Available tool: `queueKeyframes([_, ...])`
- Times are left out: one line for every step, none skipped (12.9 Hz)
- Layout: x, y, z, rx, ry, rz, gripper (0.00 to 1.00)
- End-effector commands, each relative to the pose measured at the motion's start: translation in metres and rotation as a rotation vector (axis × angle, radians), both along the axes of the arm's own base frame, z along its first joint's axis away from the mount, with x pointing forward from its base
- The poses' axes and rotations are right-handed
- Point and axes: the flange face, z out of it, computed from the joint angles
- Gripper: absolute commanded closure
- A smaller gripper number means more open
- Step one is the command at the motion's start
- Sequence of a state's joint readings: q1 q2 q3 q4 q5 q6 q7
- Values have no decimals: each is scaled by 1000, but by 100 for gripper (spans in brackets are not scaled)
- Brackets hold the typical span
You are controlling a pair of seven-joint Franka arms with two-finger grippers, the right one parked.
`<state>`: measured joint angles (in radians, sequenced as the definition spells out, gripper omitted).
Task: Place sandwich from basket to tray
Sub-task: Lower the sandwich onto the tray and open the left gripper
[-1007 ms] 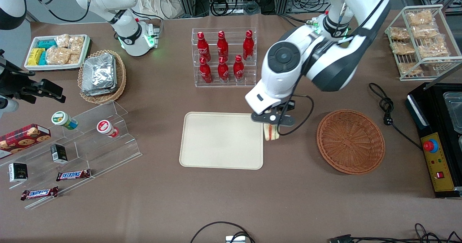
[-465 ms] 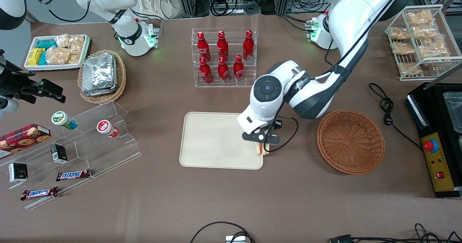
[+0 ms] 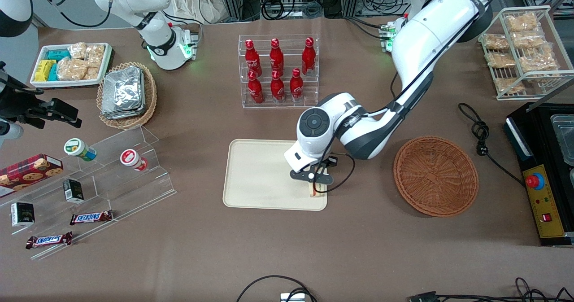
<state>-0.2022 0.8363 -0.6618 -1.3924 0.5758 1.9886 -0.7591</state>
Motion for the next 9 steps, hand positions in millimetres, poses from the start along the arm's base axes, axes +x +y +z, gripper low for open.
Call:
queueKeyframes([6, -11, -16, 18, -47, 0, 96])
queueKeyframes([4, -14, -24, 18, -46, -10, 94])
queueKeyframes([2, -14, -36, 22, -31, -15, 92])
queueKeyframes([2, -14, -41, 18, -28, -19, 91])
queueKeyframes([3, -15, -43, 9, -31, -17, 84])
queueKeyframes([6, -12, -44, 11, -36, -12, 54])
queueKeyframes([7, -10, -45, 15, -38, -10, 7])
queueKeyframes([7, -11, -44, 17, -44, -7, 0])
queueKeyframes([6, -16, -39, 23, -65, -10, 0])
